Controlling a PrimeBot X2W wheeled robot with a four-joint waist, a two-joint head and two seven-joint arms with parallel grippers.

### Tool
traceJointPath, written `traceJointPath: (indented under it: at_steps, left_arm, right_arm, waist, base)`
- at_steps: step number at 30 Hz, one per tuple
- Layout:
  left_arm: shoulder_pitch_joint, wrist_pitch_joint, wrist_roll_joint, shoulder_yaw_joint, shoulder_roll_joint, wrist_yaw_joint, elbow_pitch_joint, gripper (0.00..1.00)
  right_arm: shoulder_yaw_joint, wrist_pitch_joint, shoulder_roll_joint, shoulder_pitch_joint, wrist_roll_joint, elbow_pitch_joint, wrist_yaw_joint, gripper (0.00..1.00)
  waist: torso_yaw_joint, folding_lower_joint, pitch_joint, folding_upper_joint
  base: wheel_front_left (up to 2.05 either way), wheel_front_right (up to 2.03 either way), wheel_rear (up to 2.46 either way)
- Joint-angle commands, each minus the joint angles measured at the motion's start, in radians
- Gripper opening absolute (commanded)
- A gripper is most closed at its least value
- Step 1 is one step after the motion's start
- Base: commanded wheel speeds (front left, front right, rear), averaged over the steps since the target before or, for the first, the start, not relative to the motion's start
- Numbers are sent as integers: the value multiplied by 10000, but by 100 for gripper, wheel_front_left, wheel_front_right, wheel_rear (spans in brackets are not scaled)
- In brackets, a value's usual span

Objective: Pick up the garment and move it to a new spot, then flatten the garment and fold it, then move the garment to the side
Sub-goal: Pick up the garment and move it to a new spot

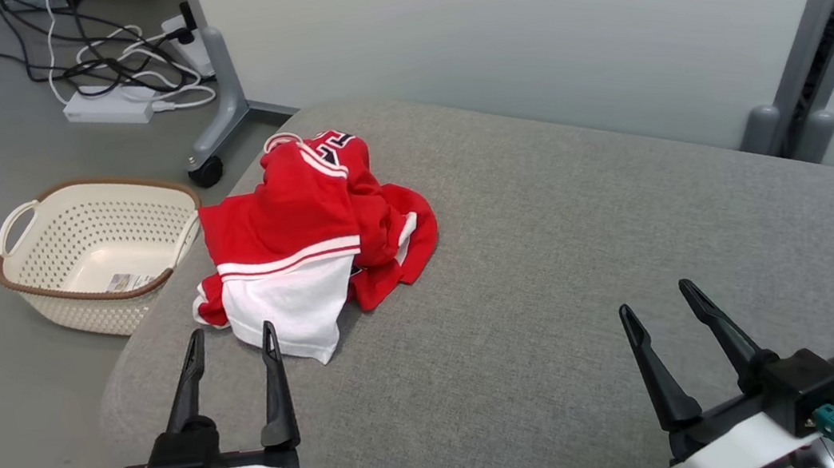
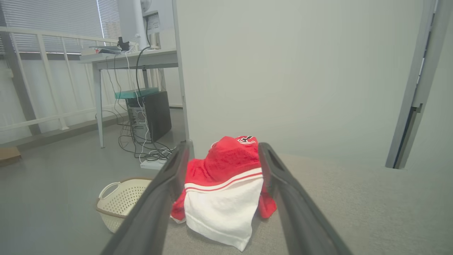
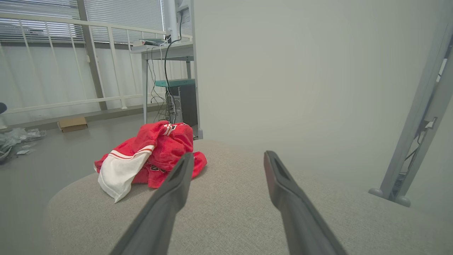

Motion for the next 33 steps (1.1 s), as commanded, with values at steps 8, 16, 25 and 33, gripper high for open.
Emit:
traceJointPath:
  at_steps: [8,16,25,33]
  left_arm:
    - [158,-7,-119,89,29,230,-238,100]
    - [129,-7,-215,11,30,231,-178,100]
    - [-595,-9,-1075,-224,29,84,-71,100]
    - [-1973,-7,-1827,-276,29,384,-29,100]
  right_arm:
    - [199,-55,-69,-376,-135,188,16,100]
    - [209,-55,-69,-324,-180,298,16,100]
    - [-136,-55,-157,-455,-605,88,16,100]
    - [-141,-50,-784,-1193,-880,-139,16,100]
  waist:
    - [193,0,249,0]
    - [210,0,316,0]
    - [182,0,1089,0]
    - [-133,0,2718,0]
  base:
    - [0,0,0]
    - [0,0,0]
    - [0,0,0]
    - [0,0,0]
